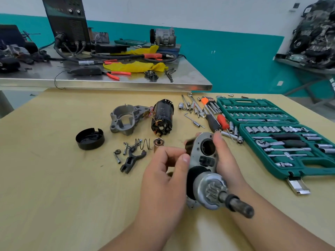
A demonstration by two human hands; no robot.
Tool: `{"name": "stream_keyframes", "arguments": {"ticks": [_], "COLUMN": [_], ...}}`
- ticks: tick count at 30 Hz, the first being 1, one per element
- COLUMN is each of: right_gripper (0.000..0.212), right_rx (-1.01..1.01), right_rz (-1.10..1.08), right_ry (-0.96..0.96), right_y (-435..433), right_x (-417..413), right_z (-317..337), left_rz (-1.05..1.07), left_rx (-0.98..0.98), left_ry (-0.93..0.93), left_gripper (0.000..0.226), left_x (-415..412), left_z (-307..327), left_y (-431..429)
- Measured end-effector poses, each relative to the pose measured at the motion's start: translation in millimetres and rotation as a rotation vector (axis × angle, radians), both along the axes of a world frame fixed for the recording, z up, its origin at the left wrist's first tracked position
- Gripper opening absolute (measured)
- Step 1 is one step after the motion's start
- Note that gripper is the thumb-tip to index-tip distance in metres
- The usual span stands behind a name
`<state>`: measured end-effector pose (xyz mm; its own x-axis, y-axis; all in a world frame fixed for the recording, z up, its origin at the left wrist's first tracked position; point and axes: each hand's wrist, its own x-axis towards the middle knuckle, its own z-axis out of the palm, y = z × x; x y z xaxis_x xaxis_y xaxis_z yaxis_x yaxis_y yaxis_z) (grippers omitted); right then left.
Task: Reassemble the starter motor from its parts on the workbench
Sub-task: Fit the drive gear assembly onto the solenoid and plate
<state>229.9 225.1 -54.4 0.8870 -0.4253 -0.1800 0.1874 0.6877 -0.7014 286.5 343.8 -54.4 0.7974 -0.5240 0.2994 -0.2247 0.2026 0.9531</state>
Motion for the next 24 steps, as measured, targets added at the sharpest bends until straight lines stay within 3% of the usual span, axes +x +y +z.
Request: {"name": "stream_keyframes", "arguments": {"ticks": [3,6,10,13,21,24], "right_gripper": [0.041,0.059,0.063,0.060,0.059,0.044], "right_rx": [0.054,0.080,-0.068,-0.110,-0.402,-0.522], "right_rz": [0.000,0.013,-0.046,-0.054,-0.152,-0.248], "right_ry": [-0.127,-0.229,-0.217,-0.221,-0.206,-0.108], "right_y": [-0.1,-5.0,-9.9,-12.3,-2.4,3.9], "right_x": [2.0,5.0,7.8,9.3,-0.4,3.2], "right_z": [-2.6,-4.6,-6.8,-10.0,-5.4,-1.8], "left_rz": [0.094,0.148,0.137,0.102,0.017,0.036], "left_rx": [-0.004,0.010,0.090,0.122,0.131,0.096], "left_ry": [-0.183,-0.337,-0.523,-0.523,-0.420,-0.438], "left_gripper": [0.016,0.003,0.009,0.003,0.026,0.031], "left_x": [-6.9,-2.0,13.4,23.2,26.1,29.9], "left_z": [-0.5,0.0,-6.5,-11.9,-10.2,-1.0], "left_y": [-4.7,-8.1,-7.1,-7.2,8.3,16.2]}}
